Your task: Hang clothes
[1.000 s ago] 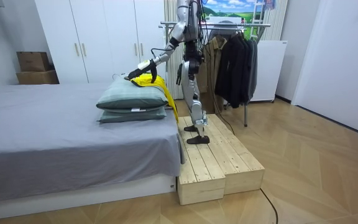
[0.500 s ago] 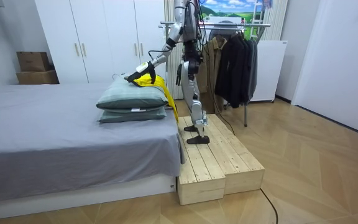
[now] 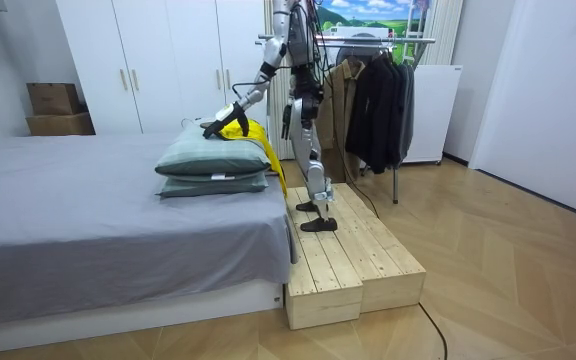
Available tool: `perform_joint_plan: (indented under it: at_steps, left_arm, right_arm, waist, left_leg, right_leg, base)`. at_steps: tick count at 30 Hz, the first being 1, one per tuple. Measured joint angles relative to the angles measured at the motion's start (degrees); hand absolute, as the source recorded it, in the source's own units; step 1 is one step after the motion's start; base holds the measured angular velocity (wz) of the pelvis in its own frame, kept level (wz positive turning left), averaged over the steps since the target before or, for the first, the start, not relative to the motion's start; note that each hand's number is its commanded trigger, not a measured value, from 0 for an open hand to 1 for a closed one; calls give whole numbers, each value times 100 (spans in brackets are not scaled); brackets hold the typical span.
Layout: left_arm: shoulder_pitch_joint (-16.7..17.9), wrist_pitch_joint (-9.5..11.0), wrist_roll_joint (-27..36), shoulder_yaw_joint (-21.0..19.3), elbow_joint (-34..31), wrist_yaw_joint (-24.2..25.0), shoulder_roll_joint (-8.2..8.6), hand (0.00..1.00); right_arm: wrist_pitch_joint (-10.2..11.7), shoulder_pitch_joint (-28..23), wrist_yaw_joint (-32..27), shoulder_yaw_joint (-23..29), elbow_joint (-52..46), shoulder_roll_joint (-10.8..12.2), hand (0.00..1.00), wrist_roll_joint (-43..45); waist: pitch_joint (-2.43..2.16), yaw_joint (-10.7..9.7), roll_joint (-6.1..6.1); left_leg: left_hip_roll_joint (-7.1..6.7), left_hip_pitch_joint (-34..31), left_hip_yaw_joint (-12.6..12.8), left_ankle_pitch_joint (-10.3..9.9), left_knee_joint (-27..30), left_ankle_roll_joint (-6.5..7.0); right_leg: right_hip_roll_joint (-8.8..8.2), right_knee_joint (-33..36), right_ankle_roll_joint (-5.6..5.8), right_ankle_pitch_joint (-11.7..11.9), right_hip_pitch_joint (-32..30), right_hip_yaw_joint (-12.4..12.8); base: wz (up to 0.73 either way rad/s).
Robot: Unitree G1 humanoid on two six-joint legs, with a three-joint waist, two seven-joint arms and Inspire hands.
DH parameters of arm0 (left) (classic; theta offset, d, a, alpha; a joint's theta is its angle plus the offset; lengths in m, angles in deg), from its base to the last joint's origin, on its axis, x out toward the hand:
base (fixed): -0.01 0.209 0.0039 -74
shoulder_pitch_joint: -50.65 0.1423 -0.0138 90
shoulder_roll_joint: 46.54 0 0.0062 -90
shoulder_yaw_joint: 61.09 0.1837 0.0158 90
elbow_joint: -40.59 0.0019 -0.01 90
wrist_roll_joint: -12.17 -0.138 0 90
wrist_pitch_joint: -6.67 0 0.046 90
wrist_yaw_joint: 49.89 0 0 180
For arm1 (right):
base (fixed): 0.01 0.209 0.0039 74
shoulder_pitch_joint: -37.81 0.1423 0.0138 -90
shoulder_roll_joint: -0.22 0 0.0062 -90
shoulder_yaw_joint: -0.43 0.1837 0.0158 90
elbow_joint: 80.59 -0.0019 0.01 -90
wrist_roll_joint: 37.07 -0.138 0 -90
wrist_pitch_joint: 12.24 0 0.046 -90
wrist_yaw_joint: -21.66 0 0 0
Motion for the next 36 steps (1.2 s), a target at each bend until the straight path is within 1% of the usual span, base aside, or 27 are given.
perform_joint_plan:
  at_steps: [5,9,18,26,28,29,30,32,33,34,35,36]
  left_arm:
    - [-8,21,-1,0,4,0,-1,0]
    - [-48,85,-2,-1,89,0,-5,0]
    - [-89,92,-1,5,120,0,-2,0]
    - [-88,95,-1,21,159,0,3,0]
    - [-83,96,-1,19,165,0,3,12]
    - [-82,99,-1,18,165,1,4,16]
    - [-82,109,-1,17,166,1,5,24]
    - [-82,112,-1,16,170,1,8,54]
    - [-83,112,-1,14,178,-16,8,76]
    - [-94,112,1,10,178,-86,4,96]
    - [-108,112,1,-1,178,-124,0,100]
    - [-140,112,1,-14,177,-207,-17,100]
  right_arm:
    - [15,51,-31,-1,4,9,0,-49]
    - [18,83,-110,-1,11,10,0,-74]
    - [20,148,-125,-9,56,43,0,-95]
    - [15,207,-199,-57,46,46,0,-244]
    - [14,210,-228,-57,40,47,0,-257]
    - [14,211,-228,-56,41,46,0,-258]
    - [14,211,-232,-54,46,46,0,-260]
    - [14,210,-231,-53,53,46,0,-262]
    - [14,207,-230,-53,55,47,0,-262]
    - [15,202,-229,-57,56,46,0,-280]
    - [16,199,-229,-57,55,46,0,-294]
    - [14,195,-232,-57,55,44,0,-294]
  waist:
    - [0,-4,-1]
    - [2,-6,-3]
    - [22,3,-24]
    - [31,21,-13]
    - [32,27,-15]
    - [33,26,-17]
    - [34,21,-18]
    - [41,26,-14]
    - [46,60,-15]
    - [48,136,-13]
    - [49,152,-13]
    - [48,147,-13]
  left_leg:
    - [0,0,-15,0,0,0]
    - [0,0,-20,0,-1,0]
    - [2,-9,-1,0,-14,0]
    - [-2,-9,-2,0,-13,0]
    - [-2,-10,0,0,-8,0]
    - [-2,-12,0,0,-7,0]
    - [-2,-14,2,0,-7,0]
    - [18,8,-27,1,-10,-1]
    - [41,42,-37,5,-17,-5]
    - [69,66,-128,6,-16,-6]
    - [78,70,-232,7,-13,-7]
    - [77,67,-350,8,-6,-9]
  right_leg:
    - [2,0,0,0,-4,44]
    - [4,3,0,0,-10,61]
    - [6,11,0,0,-38,111]
    - [3,32,0,0,-62,161]
    - [-4,48,0,0,-68,163]
    - [-10,47,0,0,-65,164]
    - [-10,50,0,0,-64,164]
    - [8,143,3,-4,-97,153]
    - [27,293,0,-19,-163,127]
    - [48,528,-26,-45,-279,71]
    - [55,641,-46,-57,-329,45]
    - [12,753,-62,-68,-355,17]
  base:
    - [0]
    - [0]
    - [-1]
    - [-2]
    - [0]
    - [0]
    - [5]
    - [0]
    - [-18]
    - [-20]
    - [-9]
    - [15]
